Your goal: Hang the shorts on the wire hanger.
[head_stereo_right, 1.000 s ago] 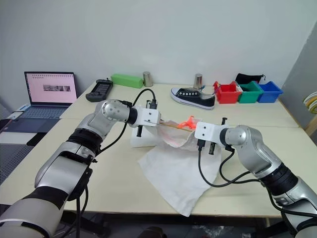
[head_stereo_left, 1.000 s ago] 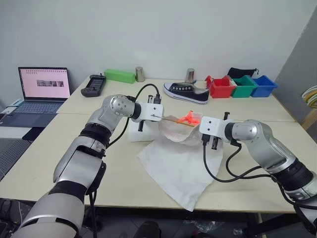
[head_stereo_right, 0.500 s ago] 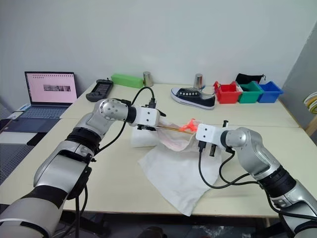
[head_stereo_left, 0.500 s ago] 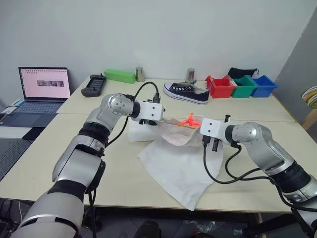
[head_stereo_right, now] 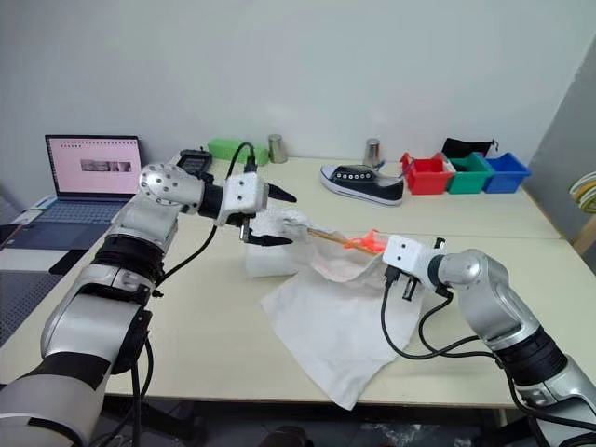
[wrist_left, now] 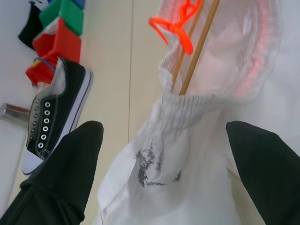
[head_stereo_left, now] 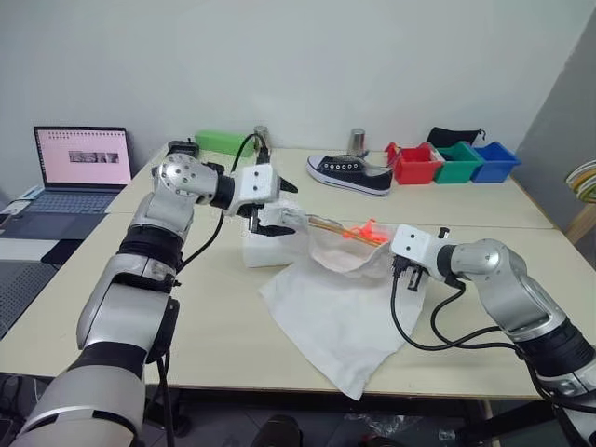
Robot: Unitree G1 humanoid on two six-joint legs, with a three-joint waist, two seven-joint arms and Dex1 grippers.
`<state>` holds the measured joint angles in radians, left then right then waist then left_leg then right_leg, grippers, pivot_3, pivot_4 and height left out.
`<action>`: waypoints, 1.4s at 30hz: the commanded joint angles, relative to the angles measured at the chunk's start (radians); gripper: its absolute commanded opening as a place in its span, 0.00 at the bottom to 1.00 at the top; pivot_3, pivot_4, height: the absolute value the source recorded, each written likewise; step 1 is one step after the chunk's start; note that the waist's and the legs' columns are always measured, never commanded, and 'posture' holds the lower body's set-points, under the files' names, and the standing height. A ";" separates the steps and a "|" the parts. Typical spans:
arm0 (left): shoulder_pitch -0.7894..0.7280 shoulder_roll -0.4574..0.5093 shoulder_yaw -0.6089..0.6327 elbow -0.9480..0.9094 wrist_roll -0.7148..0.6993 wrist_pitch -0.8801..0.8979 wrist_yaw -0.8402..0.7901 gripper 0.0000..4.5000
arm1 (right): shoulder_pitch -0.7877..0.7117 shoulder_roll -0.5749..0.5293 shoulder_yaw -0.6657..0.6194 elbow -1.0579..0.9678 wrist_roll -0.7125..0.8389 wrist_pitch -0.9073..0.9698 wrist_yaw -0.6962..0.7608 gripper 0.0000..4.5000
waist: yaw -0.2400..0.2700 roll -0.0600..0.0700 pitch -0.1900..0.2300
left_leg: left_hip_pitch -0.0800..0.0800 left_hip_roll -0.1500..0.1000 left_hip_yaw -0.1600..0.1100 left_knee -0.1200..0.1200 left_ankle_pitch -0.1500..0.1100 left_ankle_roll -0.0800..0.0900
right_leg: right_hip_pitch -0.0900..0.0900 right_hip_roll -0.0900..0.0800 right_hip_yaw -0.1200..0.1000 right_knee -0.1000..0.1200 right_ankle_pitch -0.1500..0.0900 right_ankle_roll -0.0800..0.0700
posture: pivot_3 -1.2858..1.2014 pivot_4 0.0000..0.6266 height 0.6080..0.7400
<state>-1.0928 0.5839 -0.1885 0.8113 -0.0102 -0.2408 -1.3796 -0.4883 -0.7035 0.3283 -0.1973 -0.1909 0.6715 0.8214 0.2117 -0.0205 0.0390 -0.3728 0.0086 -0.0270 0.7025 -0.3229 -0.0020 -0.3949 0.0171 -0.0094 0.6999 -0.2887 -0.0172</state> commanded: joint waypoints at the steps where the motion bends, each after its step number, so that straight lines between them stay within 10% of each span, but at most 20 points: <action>1: -0.077 0.043 0.104 -0.050 -0.099 0.152 -0.003 0.99 | 0.024 0.031 -0.066 -0.054 0.036 0.057 -0.033 0.00 | -0.003 0.000 0.000 | 0.000 0.000 0.000 0.000 0.000 0.000 | 0.000 0.000 0.000 0.000 0.000 0.000 | 0.64 0.00 1.00; 10: 0.028 0.080 0.212 -0.136 -0.175 0.319 0.081 0.99 | 0.114 0.248 -0.289 -0.201 0.191 0.358 -0.166 0.00 | -0.025 0.000 0.000 | 0.004 0.000 0.000 0.000 0.000 0.000 | 0.002 0.000 0.001 0.003 -0.001 -0.001 | 0.64 0.00 1.00; 23: 0.197 -0.196 0.139 -0.510 -0.266 0.462 0.215 0.99 | 0.130 0.551 -0.676 -0.413 0.196 0.686 -0.525 0.00 | -0.036 0.001 -0.001 | 0.008 0.001 0.001 -0.001 0.000 0.000 | 0.006 -0.002 0.004 0.003 -0.001 -0.001 | 0.60 0.00 1.00; 42: 0.077 -0.638 0.005 -0.439 -0.252 0.354 0.407 0.99 | 0.076 0.514 -1.071 -0.579 0.016 0.905 -0.819 0.00 | -0.166 0.017 -0.009 | 0.010 -0.001 0.008 -0.008 0.000 0.000 | 0.006 0.000 0.018 0.000 -0.004 0.000 | 0.54 0.00 1.00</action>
<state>-0.9735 -0.0359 -0.1896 0.3564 -0.2593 0.1431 -0.9907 -0.3637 -0.1610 -0.7337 -0.7225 -0.1539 1.5688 0.0237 0.0458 -0.0034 0.0297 -0.3627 0.0080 -0.0191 0.6945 -0.3232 -0.0015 -0.3892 0.0180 0.0093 0.7003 -0.2930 -0.0177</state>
